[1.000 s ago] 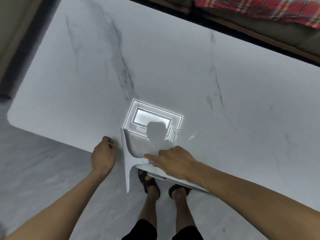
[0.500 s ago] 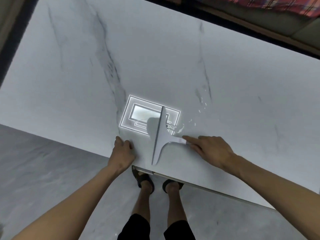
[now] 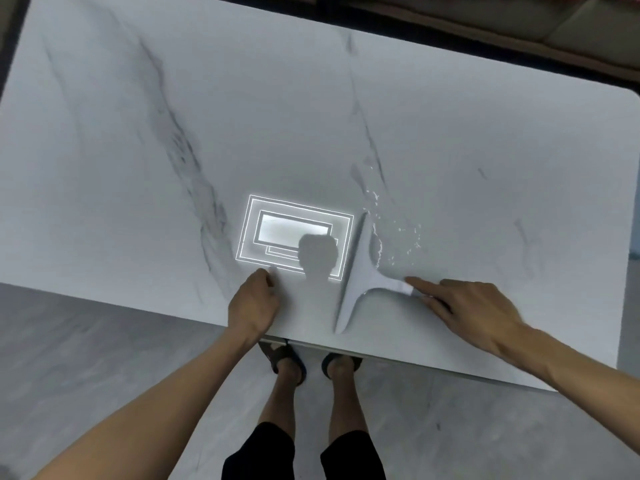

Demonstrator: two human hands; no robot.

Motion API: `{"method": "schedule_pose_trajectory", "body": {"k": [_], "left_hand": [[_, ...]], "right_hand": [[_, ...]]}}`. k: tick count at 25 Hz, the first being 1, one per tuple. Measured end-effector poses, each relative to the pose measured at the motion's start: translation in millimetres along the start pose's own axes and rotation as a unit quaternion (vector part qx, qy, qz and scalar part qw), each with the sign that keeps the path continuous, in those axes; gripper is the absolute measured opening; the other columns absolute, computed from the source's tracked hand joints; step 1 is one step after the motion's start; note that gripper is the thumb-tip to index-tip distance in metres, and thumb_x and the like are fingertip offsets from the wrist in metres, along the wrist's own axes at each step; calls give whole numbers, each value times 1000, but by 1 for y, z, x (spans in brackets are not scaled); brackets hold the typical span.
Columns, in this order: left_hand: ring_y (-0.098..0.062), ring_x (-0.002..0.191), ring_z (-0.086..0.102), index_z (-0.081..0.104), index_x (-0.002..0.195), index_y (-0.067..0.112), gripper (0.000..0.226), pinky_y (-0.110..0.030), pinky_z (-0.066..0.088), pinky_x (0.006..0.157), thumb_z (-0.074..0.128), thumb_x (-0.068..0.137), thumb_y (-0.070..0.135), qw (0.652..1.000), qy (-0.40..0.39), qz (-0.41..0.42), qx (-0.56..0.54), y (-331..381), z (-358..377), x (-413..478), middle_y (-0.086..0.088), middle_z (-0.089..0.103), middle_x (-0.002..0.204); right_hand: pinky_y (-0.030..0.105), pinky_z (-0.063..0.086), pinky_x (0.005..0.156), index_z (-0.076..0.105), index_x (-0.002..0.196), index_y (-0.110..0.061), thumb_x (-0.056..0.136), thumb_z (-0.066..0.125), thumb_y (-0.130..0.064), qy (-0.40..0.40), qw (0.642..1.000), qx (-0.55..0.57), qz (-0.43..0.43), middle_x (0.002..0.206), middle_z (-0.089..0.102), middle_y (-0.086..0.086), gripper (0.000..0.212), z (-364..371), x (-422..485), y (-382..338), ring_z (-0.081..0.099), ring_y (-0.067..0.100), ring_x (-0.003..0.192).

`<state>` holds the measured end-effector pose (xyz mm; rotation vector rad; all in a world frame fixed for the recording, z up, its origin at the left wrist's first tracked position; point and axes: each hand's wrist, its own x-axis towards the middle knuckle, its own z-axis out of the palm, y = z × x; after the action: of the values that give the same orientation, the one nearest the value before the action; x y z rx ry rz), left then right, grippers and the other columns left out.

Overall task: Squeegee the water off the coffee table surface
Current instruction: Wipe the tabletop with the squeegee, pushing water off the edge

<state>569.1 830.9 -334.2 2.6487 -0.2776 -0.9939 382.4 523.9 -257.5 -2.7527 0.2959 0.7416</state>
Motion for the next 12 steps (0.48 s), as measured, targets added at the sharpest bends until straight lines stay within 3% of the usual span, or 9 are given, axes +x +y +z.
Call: {"method": "schedule_pose_trajectory", "body": {"k": [3,6,9,12], "left_hand": [[-23,78,53,49,95,17,11,-34,42,66,44,86,12,990,78,-94,-69,-18,-18,1,2,56,88],[-31,84,57,46,97,16,9,-37,45,70,46,88,14,969,113,-185,-116,-51,-39,4,-7,59,91],[-30,75,55,44,97,14,10,-36,43,67,42,87,17,965,100,-213,-116,-79,-55,10,-6,55,81],[-20,68,52,45,96,14,13,-34,38,56,40,84,15,973,64,-191,-115,-88,-58,17,-2,54,77]], "right_hand": [[33,41,62,24,140,-54,98,19,-57,-45,992,30,-111,95,63,-5,42,15,41,-67,65,25,81],[33,39,61,31,144,-43,103,27,-45,-45,973,-6,-228,95,63,3,41,31,101,-145,62,30,78],[33,37,61,36,144,-39,104,27,-43,-27,967,-20,-252,93,64,6,41,34,152,-196,63,31,78],[33,36,63,42,140,-42,103,28,-46,11,971,-18,-236,98,68,5,40,28,177,-198,66,31,86]]}}
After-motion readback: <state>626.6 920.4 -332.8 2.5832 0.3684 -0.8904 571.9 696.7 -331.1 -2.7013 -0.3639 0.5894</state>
